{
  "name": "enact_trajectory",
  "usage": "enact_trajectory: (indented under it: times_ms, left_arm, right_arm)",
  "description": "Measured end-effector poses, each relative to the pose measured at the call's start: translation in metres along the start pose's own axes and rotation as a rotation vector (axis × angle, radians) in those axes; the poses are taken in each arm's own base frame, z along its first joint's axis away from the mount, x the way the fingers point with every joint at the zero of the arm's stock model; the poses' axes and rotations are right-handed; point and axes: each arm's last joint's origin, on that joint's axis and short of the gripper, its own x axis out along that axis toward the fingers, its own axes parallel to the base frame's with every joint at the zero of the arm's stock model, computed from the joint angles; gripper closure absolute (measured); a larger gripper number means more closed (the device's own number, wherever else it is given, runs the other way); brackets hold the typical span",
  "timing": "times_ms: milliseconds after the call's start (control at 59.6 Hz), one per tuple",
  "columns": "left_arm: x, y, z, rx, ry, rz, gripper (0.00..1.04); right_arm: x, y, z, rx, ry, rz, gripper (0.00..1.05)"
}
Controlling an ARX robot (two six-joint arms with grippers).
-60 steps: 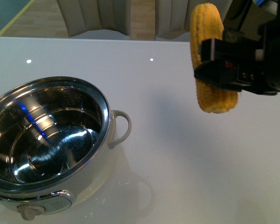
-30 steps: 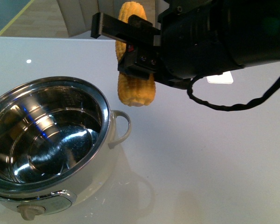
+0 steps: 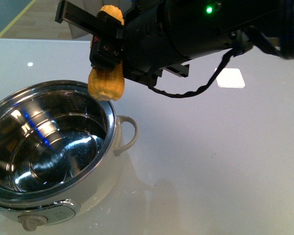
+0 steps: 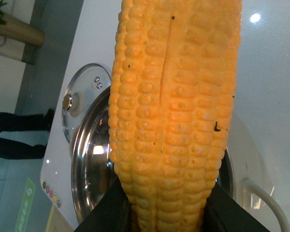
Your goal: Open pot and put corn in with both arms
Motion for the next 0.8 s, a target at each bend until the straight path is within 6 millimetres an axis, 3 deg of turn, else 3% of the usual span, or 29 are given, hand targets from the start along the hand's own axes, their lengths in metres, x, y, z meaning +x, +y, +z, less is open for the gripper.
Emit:
enact_trajectory:
  times_ms: [285, 570, 805]
  left_arm:
    - [0.0, 0.0, 0.0, 0.0, 0.0, 0.0, 0.07]
    - [0.0, 0.0, 0.0, 0.0, 0.0, 0.0, 0.07]
    - [0.0, 0.0, 0.0, 0.0, 0.0, 0.0, 0.07]
  right_arm:
    - [0.023, 0.011, -0.001, 0.029, 0.02, 0.01, 0.82]
    - [0.045, 0.014, -0.021, 0.023, 0.103, -0.013, 0.82]
    - [0.052, 0.013, -0.033, 0.011, 0.155, -0.03, 0.82]
